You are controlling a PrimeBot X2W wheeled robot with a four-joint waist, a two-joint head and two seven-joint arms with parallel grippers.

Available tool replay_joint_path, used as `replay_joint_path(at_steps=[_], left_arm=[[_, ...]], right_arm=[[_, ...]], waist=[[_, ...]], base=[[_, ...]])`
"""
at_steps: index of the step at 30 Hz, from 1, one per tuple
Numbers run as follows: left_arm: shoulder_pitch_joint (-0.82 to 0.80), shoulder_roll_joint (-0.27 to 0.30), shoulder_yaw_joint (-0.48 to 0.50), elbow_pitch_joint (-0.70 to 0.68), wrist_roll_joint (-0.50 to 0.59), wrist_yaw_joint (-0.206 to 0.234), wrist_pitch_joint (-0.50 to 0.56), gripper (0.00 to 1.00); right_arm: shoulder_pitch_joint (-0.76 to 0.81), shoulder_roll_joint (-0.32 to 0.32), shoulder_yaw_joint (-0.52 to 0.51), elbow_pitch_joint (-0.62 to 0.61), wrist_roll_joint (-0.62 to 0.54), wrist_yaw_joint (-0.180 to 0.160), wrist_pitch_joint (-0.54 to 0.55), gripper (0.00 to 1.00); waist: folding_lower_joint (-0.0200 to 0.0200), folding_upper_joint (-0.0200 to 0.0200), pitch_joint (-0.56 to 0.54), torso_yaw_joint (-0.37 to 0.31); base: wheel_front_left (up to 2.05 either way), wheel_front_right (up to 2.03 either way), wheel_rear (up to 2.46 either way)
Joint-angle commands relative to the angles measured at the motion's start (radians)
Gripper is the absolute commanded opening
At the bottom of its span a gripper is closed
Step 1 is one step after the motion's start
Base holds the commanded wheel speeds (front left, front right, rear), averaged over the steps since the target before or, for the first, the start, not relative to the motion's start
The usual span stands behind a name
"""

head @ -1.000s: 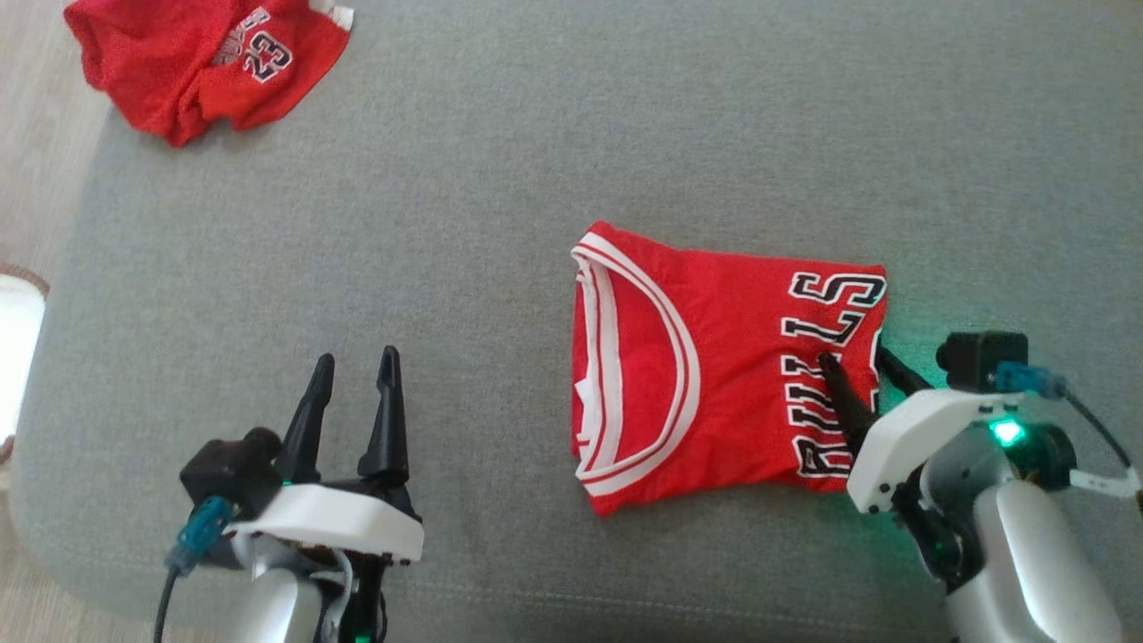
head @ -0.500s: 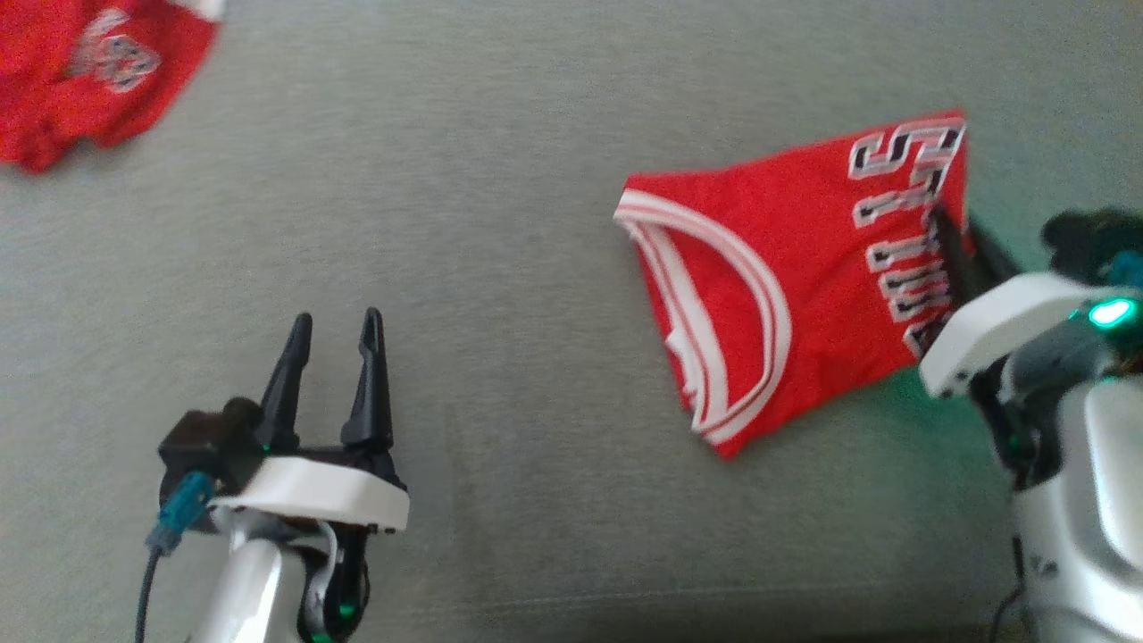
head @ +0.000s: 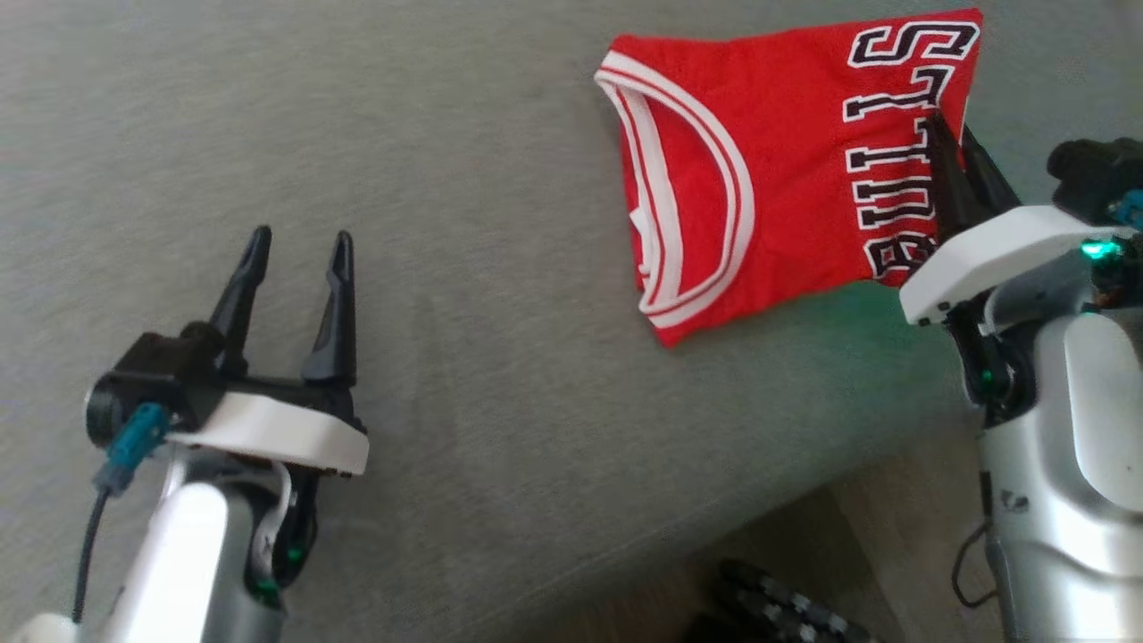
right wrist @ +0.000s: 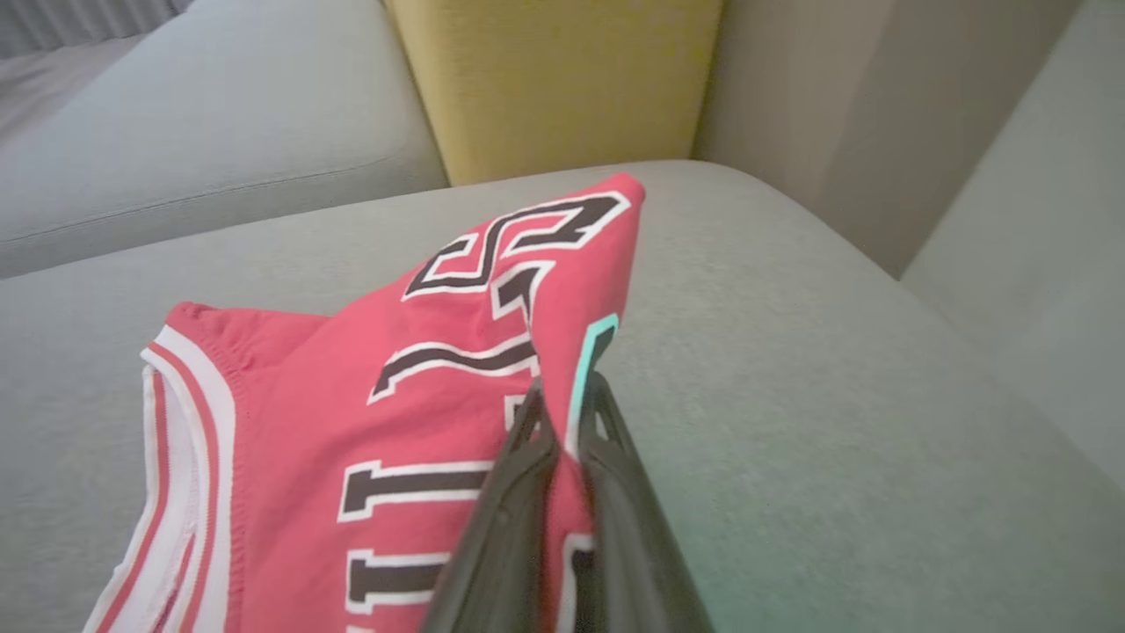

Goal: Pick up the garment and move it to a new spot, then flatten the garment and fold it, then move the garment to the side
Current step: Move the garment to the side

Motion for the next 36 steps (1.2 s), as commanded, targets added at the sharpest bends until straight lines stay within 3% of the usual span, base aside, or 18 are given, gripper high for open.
replay_joint_path(at_steps=[1, 9, 21, 27, 34, 36], left_arm=[[-0.027, 0.018, 0.030, -0.042, 0.009, 0.005, 0.003, 1.00], [-0.023, 0.034, 0.048, -0.094, 0.004, 0.027, 0.018, 1.00], [-0.005, 0.030, 0.058, -0.115, -0.012, 0.043, -0.005, 1.00], [-0.003, 0.028, 0.051, -0.120, -0.014, 0.046, -0.012, 1.00], [-0.002, 0.028, 0.045, -0.122, -0.013, 0.051, -0.013, 1.00], [-0.005, 0.029, 0.041, -0.120, -0.014, 0.052, -0.012, 1.00]], right_arm=[[-0.030, 0.004, 0.015, -0.027, 0.007, 0.006, -0.014, 0.00], [-0.148, 0.003, -0.002, 0.081, -0.013, 0.006, -0.074, 0.00], [-0.405, -0.163, -0.162, 0.316, -0.187, 0.006, -0.094, 0.00], [-0.451, -0.227, -0.214, 0.342, -0.286, 0.006, -0.102, 0.00], [-0.463, -0.235, -0.224, 0.346, -0.334, 0.006, -0.107, 0.00], [-0.463, -0.215, -0.252, 0.346, -0.376, 0.006, -0.121, 0.44]], waist=[[-0.0002, 0.0000, 0.055, -0.084], [-0.0002, 0.0000, 0.054, -0.031], [-0.0002, 0.0000, 0.050, 0.083], [-0.0002, 0.0000, 0.059, 0.104], [-0.0002, 0.0000, 0.071, 0.110], [-0.0002, 0.0000, 0.075, 0.112]], base=[[0.00, 0.00, 0.00], [0.00, 0.00, 0.00], [0.00, 0.00, 0.00], [0.00, 0.00, 0.00], [0.00, 0.00, 0.00], [0.00, 0.00, 0.00]])
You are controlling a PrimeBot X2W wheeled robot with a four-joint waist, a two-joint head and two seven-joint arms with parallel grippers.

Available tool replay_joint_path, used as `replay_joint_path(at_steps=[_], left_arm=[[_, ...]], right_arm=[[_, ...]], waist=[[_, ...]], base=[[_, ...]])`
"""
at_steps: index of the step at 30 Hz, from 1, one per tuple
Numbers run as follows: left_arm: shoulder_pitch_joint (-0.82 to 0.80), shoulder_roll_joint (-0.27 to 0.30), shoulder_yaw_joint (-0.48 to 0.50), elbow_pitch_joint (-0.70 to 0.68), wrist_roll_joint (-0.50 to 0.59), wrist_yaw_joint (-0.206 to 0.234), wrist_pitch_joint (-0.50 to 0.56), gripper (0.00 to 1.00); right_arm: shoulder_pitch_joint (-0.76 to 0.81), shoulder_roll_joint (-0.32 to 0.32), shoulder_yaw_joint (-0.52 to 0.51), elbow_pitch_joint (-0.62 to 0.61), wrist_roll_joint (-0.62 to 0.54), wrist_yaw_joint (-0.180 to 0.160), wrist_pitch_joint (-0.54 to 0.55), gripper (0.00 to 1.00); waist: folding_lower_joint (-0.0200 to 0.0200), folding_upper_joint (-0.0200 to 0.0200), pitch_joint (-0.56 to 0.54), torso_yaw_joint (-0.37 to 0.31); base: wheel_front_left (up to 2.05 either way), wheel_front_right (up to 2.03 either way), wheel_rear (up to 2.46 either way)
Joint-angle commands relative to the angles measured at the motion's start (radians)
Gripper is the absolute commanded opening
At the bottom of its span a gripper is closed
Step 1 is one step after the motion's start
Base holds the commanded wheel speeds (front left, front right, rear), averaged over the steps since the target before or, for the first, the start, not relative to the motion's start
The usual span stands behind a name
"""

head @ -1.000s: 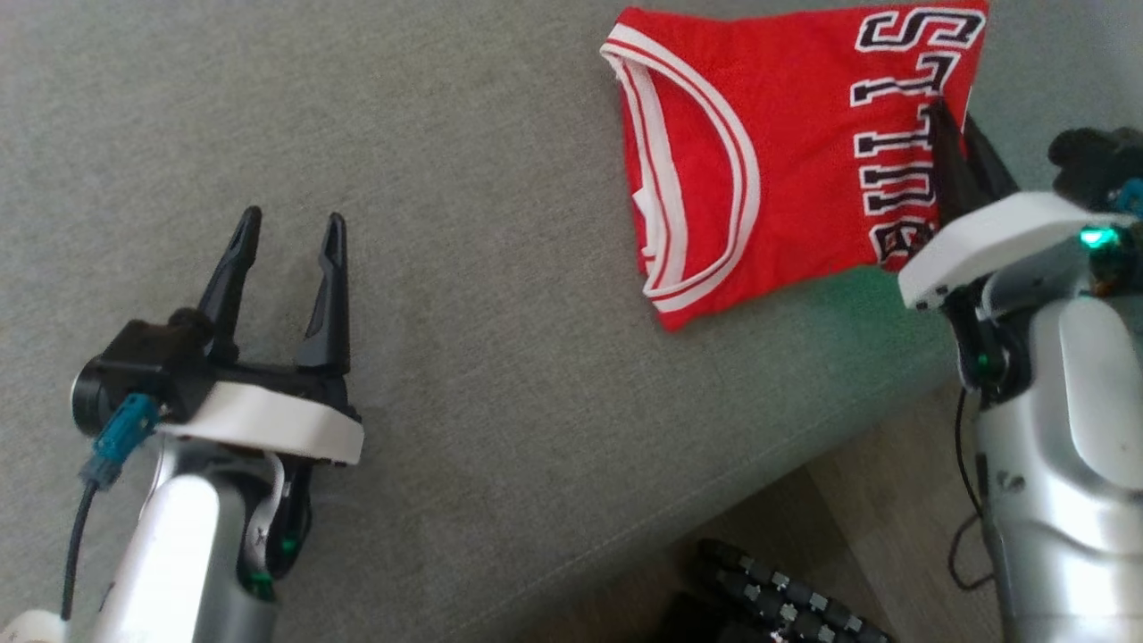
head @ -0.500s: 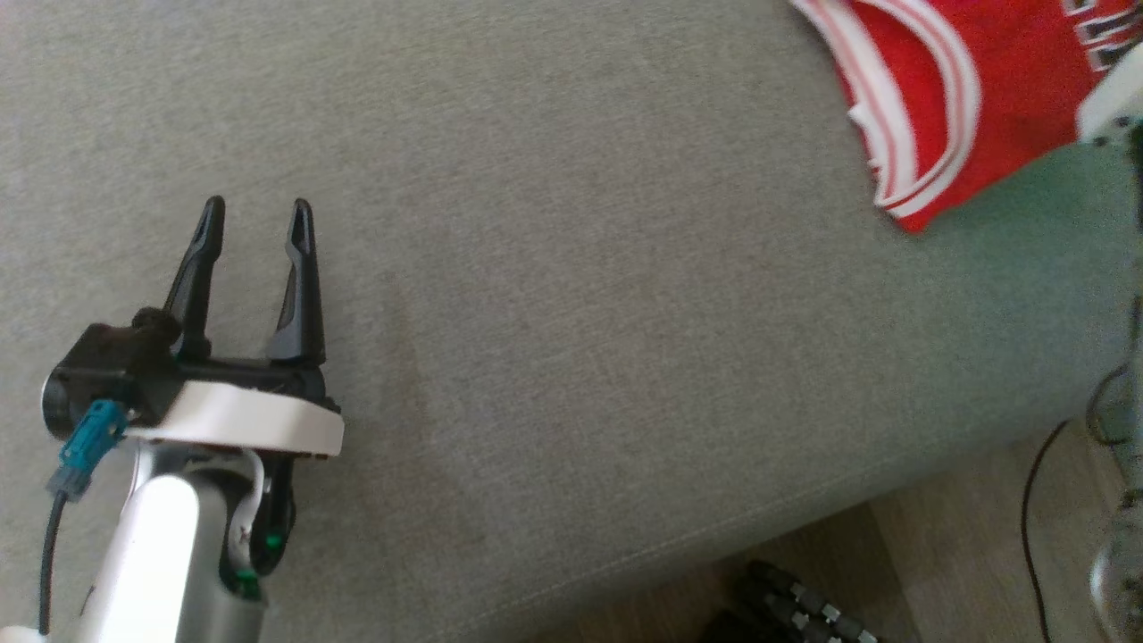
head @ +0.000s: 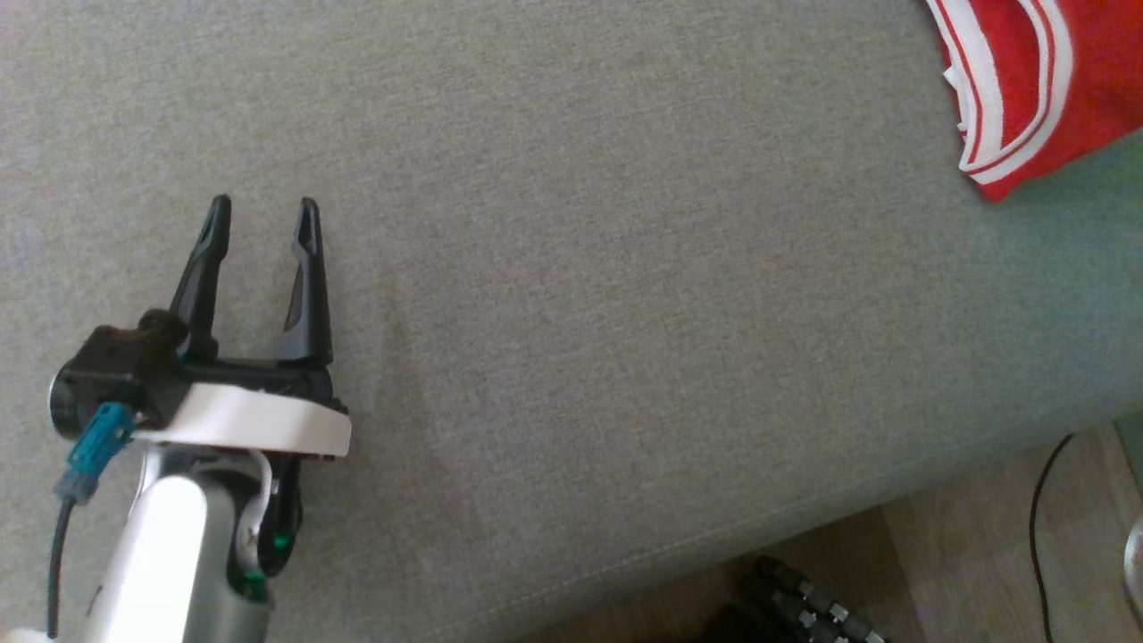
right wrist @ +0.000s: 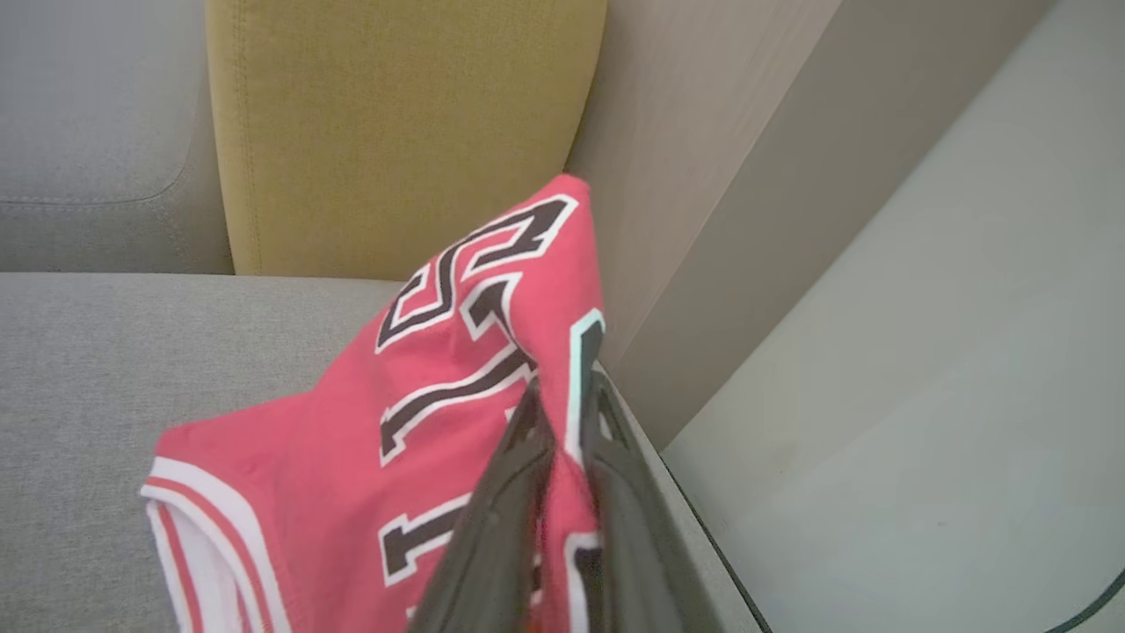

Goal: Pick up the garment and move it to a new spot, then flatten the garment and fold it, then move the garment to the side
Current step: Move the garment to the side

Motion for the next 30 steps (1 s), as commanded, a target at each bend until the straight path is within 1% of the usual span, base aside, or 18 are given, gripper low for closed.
replay_joint_path(at_steps=[1, 2, 9, 17, 23, 30], left_arm=[[-0.001, 0.012, 0.023, -0.035, -0.006, 0.002, -0.006, 1.00], [-0.002, 0.013, 0.021, -0.033, -0.007, 0.002, -0.006, 1.00], [-0.008, 0.014, 0.015, -0.021, -0.012, 0.002, -0.006, 1.00], [-0.012, 0.003, 0.016, 0.008, -0.029, 0.003, -0.030, 1.00], [-0.012, -0.014, 0.028, 0.055, -0.051, 0.004, -0.065, 1.00], [0.020, -0.044, 0.052, 0.127, -0.074, 0.006, -0.101, 1.00]], right_arm=[[-0.024, -0.006, 0.002, -0.037, -0.016, 0.006, -0.018, 0.72], [-0.024, 0.001, 0.000, -0.036, -0.031, 0.006, -0.026, 1.00], [-0.023, 0.053, 0.005, -0.039, -0.079, 0.006, -0.088, 1.00], [-0.011, 0.081, 0.083, -0.048, -0.049, 0.006, -0.135, 1.00], [0.041, 0.118, 0.181, -0.082, 0.020, 0.006, -0.178, 1.00], [0.188, 0.179, 0.273, -0.161, 0.143, 0.006, -0.208, 1.00]], waist=[[0.0000, 0.0000, 0.001, 0.001], [0.0000, 0.0000, 0.002, 0.002], [0.0000, 0.0000, -0.003, 0.007], [0.0000, 0.0000, -0.048, 0.028], [0.0000, 0.0000, -0.125, 0.069], [0.0000, 0.0000, -0.264, 0.134]], base=[[0.00, 0.00, 0.00], [0.00, 0.00, 0.00], [0.00, 0.00, 0.00], [0.00, 0.00, 0.00], [0.00, 0.00, 0.00], [0.00, 0.00, 0.00]])
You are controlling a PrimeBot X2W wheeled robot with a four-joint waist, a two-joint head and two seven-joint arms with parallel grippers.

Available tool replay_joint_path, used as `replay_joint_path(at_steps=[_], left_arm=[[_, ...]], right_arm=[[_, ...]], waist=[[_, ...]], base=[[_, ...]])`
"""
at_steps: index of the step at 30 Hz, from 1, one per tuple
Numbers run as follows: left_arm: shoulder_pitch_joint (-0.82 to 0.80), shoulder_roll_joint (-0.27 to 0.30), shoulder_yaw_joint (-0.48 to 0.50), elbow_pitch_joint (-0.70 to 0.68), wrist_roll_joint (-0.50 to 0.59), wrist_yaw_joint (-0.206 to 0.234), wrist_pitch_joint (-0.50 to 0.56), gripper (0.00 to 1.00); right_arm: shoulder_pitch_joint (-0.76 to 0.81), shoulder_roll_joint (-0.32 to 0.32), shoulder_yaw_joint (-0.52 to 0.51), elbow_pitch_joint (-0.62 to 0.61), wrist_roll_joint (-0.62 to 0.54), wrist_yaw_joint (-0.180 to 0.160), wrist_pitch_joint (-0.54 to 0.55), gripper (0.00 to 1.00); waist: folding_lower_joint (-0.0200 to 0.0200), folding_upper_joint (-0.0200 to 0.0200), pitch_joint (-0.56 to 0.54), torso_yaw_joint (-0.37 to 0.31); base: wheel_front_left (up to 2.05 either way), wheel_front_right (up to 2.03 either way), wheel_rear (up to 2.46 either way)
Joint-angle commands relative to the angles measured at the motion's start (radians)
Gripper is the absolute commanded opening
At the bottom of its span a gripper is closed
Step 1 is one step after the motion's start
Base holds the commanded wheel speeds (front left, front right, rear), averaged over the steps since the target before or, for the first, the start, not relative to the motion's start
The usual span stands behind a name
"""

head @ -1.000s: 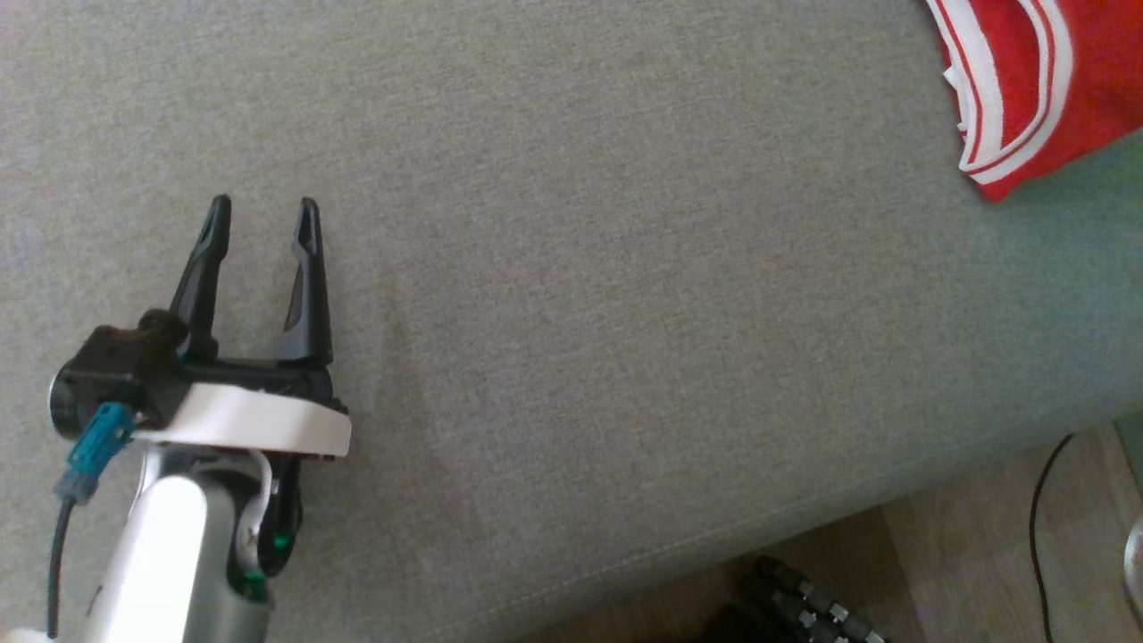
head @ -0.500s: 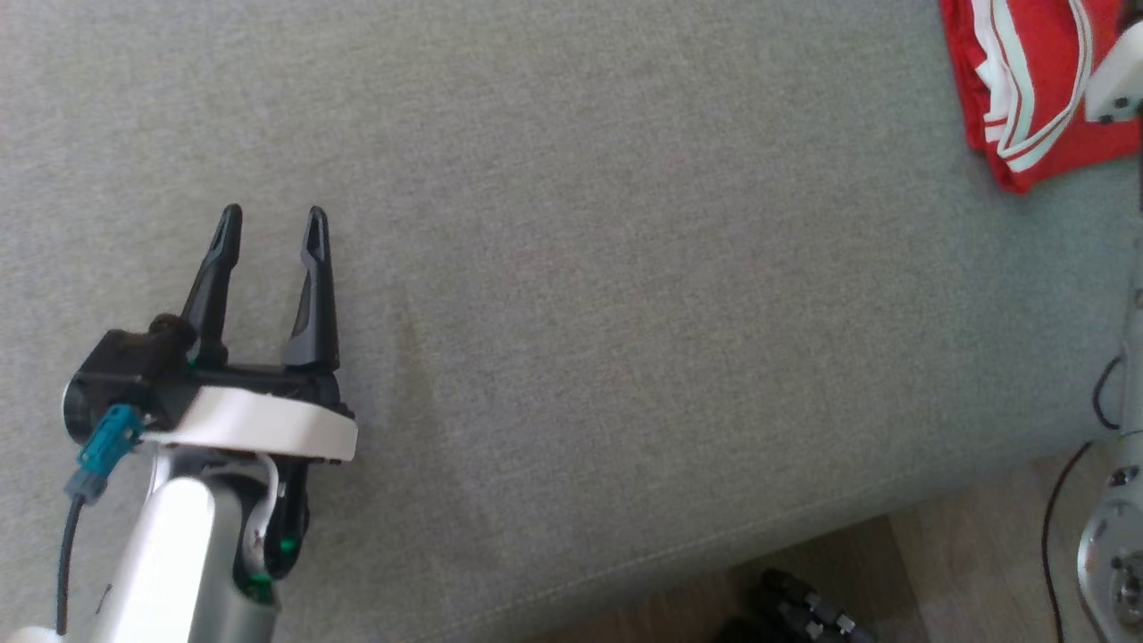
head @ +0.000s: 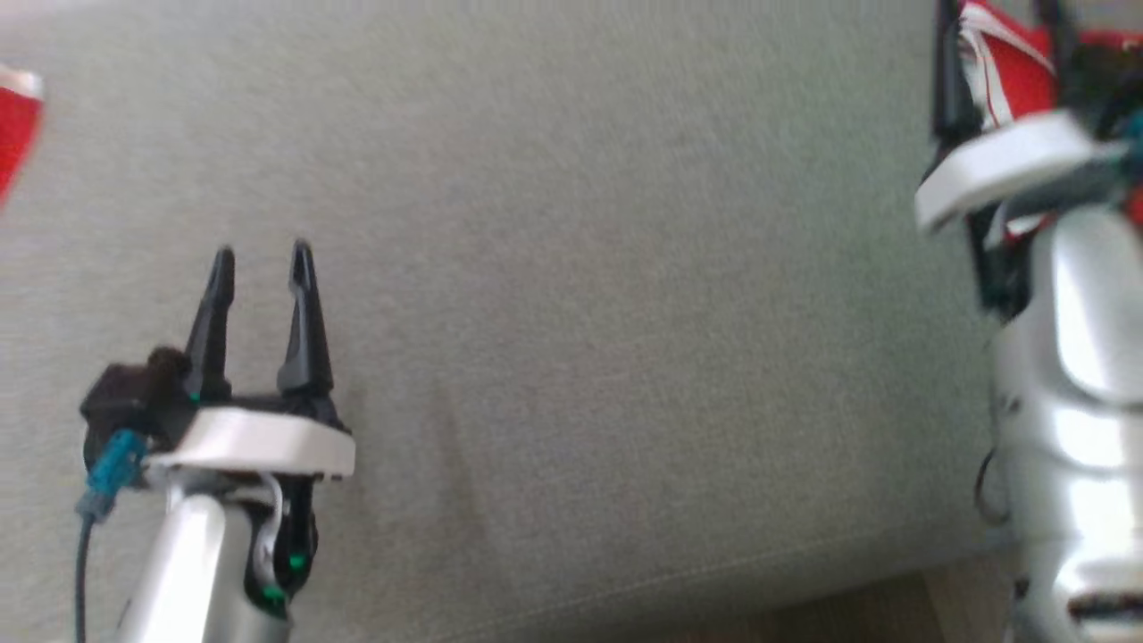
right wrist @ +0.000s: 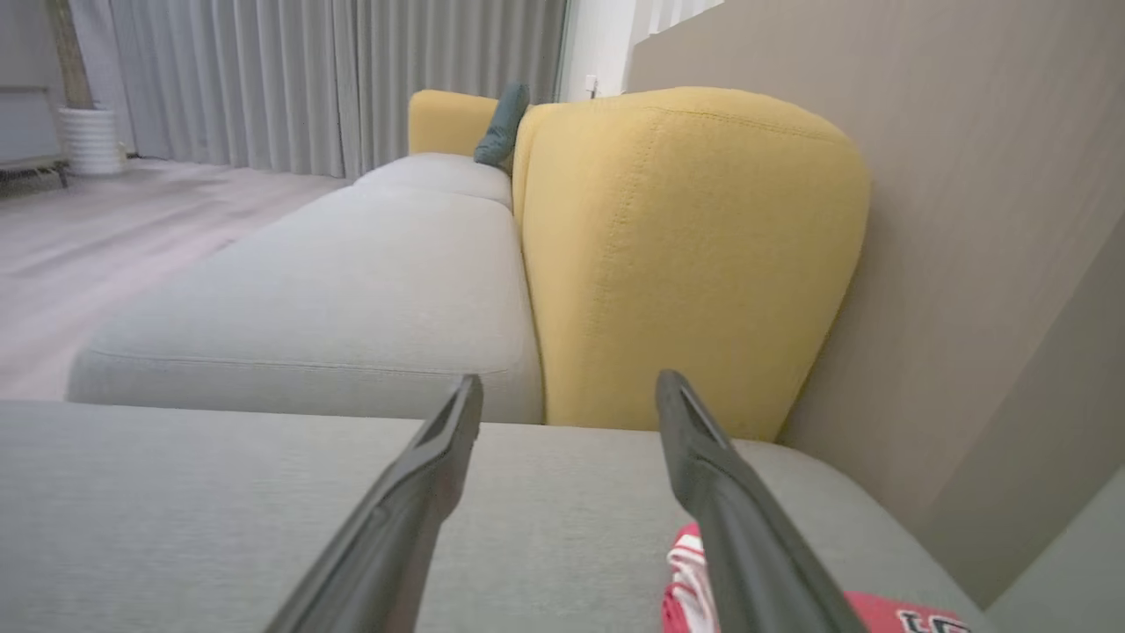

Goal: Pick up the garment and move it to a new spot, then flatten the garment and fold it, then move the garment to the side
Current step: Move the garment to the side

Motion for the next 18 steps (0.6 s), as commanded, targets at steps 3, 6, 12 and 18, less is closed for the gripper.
replay_joint_path(at_steps=[3, 6, 12, 18], left_arm=[[0.029, -0.010, 0.044, 0.000, -0.009, 0.003, -0.016, 1.00], [0.061, -0.023, 0.049, 0.019, -0.010, 0.002, -0.019, 1.00], [0.112, -0.042, 0.061, 0.026, 0.002, 0.001, -0.021, 1.00], [0.156, -0.063, 0.067, 0.025, 0.009, -0.012, -0.021, 1.00]], right_arm=[[0.074, 0.028, 0.034, -0.080, 0.051, 0.006, -0.025, 1.00], [0.173, 0.041, 0.055, -0.128, 0.089, 0.006, -0.043, 1.00], [0.348, 0.046, 0.103, -0.218, 0.165, 0.006, -0.070, 1.00], [0.523, 0.046, 0.112, -0.307, 0.206, 0.006, -0.096, 1.00]], waist=[[0.0001, 0.0000, -0.109, 0.067], [0.0001, 0.0000, -0.155, 0.091], [0.0001, 0.0000, -0.210, 0.129], [0.0001, 0.0000, -0.254, 0.174]], base=[[0.00, 0.00, 0.00], [0.00, 0.00, 0.00], [0.00, 0.00, 0.00], [0.00, 0.00, 0.00]])
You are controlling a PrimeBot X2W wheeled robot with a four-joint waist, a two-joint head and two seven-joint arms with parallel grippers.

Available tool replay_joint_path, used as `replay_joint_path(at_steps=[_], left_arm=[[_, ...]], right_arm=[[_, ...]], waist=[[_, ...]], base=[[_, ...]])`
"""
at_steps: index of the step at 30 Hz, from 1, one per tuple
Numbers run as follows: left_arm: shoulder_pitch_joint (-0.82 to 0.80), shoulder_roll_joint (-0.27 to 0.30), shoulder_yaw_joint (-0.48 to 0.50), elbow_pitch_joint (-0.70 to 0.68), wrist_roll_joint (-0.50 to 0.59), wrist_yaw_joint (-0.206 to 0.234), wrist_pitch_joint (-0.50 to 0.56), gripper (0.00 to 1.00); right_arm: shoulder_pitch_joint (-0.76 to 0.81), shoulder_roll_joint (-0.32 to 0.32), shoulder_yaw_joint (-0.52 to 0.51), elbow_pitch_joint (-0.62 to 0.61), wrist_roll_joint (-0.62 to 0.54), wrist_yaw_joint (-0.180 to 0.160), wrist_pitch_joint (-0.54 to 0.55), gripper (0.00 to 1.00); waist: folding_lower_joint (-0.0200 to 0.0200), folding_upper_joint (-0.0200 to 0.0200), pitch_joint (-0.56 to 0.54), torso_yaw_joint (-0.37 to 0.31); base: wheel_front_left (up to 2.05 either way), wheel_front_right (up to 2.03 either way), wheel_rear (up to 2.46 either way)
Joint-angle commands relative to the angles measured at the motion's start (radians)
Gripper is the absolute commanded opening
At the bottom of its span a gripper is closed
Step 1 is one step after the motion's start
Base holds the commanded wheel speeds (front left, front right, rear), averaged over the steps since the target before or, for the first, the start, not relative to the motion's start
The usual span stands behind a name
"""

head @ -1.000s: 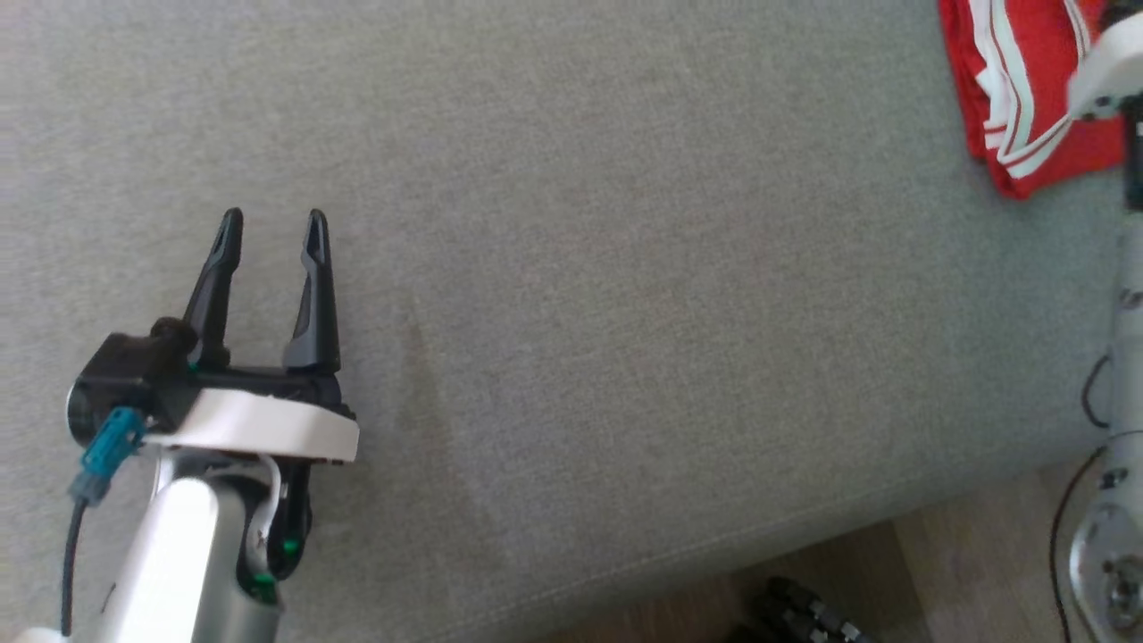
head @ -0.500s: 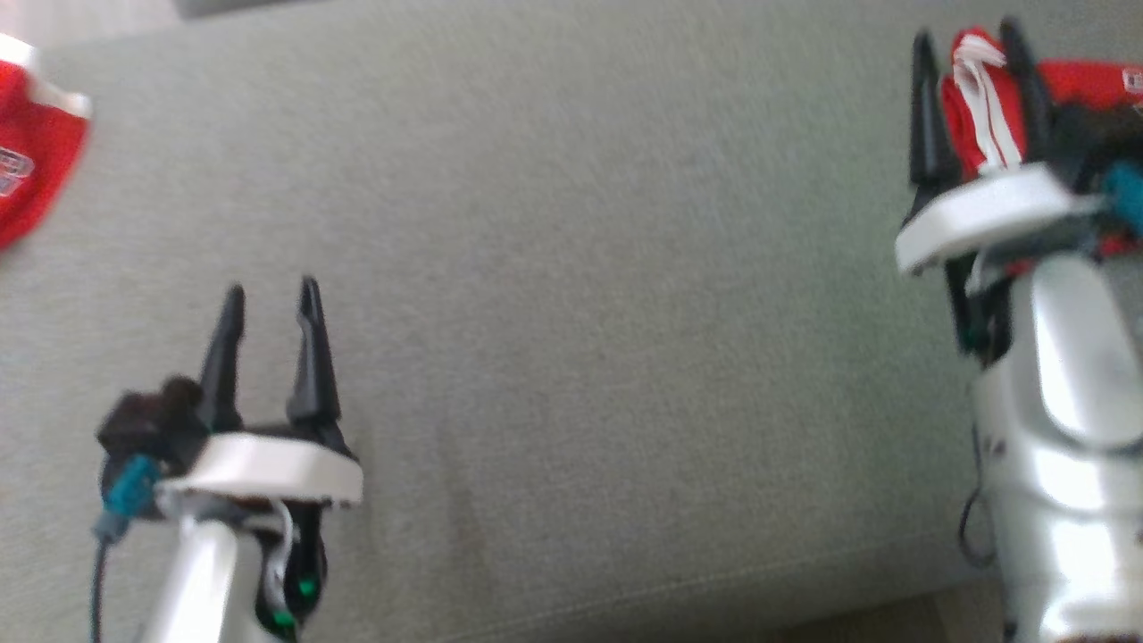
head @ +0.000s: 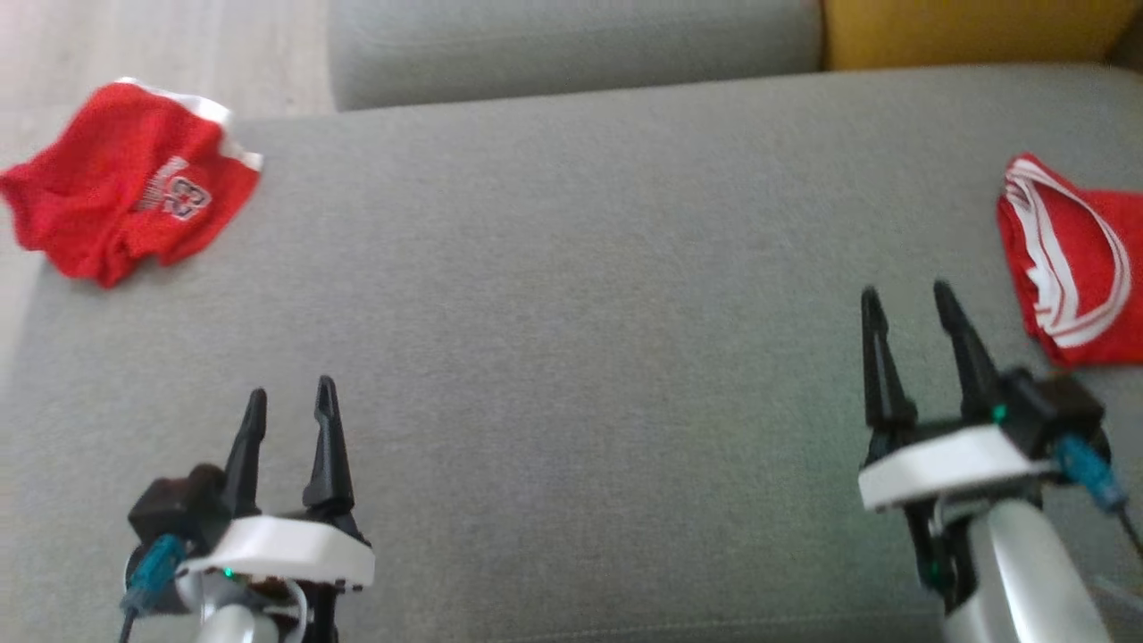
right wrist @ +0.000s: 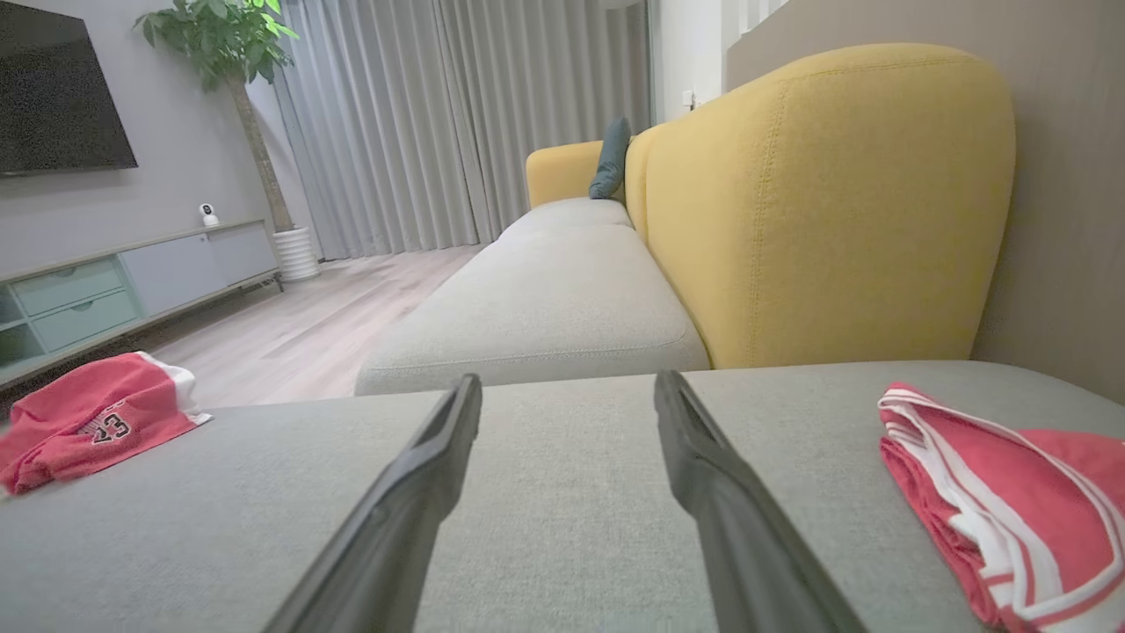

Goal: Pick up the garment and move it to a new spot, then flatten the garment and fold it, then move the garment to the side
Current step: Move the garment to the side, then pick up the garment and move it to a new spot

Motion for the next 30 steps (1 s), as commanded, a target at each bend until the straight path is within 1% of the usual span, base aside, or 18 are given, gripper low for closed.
replay_joint_path(at_steps=[1, 5, 10, 24, 30], left_arm=[[-0.022, -0.003, 0.037, -0.030, 0.008, -0.006, -0.012, 1.00], [-0.004, -0.010, 0.040, -0.033, 0.014, -0.014, -0.012, 1.00], [0.004, -0.017, 0.033, -0.025, 0.021, -0.022, -0.012, 1.00], [0.004, -0.025, 0.041, -0.018, 0.031, -0.042, -0.012, 1.00], [0.001, -0.026, 0.039, -0.015, 0.036, -0.045, -0.012, 1.00]], right_arm=[[0.002, 0.001, 0.028, -0.050, 0.006, 0.007, -0.012, 1.00], [0.075, 0.001, 0.055, -0.097, 0.022, 0.007, -0.009, 1.00], [0.110, 0.001, 0.055, -0.132, 0.020, 0.007, 0.002, 1.00], [0.125, 0.001, 0.044, -0.135, 0.010, 0.007, 0.029, 1.00], [0.124, 0.001, 0.042, -0.134, 0.008, 0.007, 0.031, 1.00]], waist=[[0.0001, 0.0000, -0.027, 0.027], [0.0001, 0.0000, -0.036, 0.042], [0.0001, 0.0000, -0.041, 0.052], [0.0001, 0.0000, -0.046, 0.053], [0.0001, 0.0000, -0.044, 0.069]], base=[[0.00, 0.00, 0.00], [0.00, 0.00, 0.00], [0.00, 0.00, 0.00], [0.00, 0.00, 0.00], [0.00, 0.00, 0.00]])
